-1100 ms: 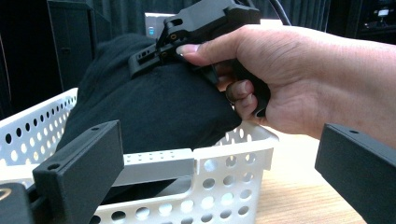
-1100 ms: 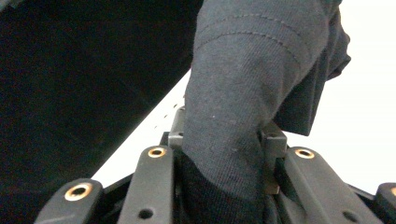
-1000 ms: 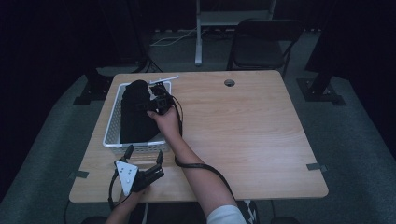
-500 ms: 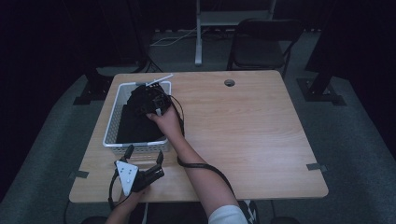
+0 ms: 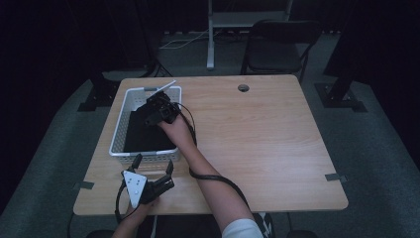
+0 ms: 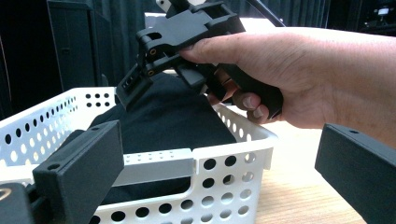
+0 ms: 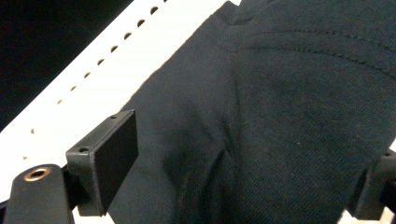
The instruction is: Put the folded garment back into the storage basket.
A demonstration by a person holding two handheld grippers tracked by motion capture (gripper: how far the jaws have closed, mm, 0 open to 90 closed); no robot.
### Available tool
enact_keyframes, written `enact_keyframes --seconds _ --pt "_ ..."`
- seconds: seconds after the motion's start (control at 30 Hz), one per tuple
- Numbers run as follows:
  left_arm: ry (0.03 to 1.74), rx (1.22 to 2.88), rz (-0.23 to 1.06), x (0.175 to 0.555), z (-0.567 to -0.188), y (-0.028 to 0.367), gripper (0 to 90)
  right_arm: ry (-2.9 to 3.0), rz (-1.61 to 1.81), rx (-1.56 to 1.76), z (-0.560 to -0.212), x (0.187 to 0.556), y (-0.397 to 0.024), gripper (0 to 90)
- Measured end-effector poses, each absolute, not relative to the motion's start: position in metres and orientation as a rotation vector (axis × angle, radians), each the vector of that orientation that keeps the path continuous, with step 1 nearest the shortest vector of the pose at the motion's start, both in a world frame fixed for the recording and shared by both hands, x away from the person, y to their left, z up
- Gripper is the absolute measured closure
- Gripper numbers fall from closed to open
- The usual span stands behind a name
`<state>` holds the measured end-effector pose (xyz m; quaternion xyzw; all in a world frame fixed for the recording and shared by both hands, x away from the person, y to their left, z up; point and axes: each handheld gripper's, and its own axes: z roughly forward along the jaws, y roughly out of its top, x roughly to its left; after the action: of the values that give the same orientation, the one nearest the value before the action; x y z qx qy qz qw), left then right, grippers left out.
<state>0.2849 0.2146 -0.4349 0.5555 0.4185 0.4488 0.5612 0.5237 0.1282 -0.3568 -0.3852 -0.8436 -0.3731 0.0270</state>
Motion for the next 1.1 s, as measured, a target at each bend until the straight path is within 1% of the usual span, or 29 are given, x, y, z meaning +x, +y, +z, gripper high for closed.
enact_keyframes --seconds 0.23,0.3,0.47,0.63,0.9,1.1 --pt "0.986 1.309 1.058 0.285 -0.435 0.215 2.4 -2.684 -1.111 -1.195 -0.357 0.520 0.132 11.5" --pt "0.986 1.310 1.058 0.285 -0.435 0.215 2.4 -2.698 -1.098 -1.169 -0.357 0.520 0.132 3.5" --pt "0.986 1.312 1.055 0.285 -0.435 0.214 2.4 -2.726 -1.075 -1.128 -0.358 0.518 0.133 0.7" --pt "0.986 1.311 1.056 0.285 -0.435 0.214 2.4 -2.739 -1.081 -1.129 -0.358 0.517 0.133 0.4" --pt "0.986 1.312 1.055 0.285 -0.435 0.214 2.4 -2.720 -1.165 -1.123 -0.351 0.512 0.129 0.4" --pt "0.986 1.312 1.055 0.285 -0.435 0.214 2.4 -2.721 -1.227 -1.117 -0.352 0.509 0.129 0.4"
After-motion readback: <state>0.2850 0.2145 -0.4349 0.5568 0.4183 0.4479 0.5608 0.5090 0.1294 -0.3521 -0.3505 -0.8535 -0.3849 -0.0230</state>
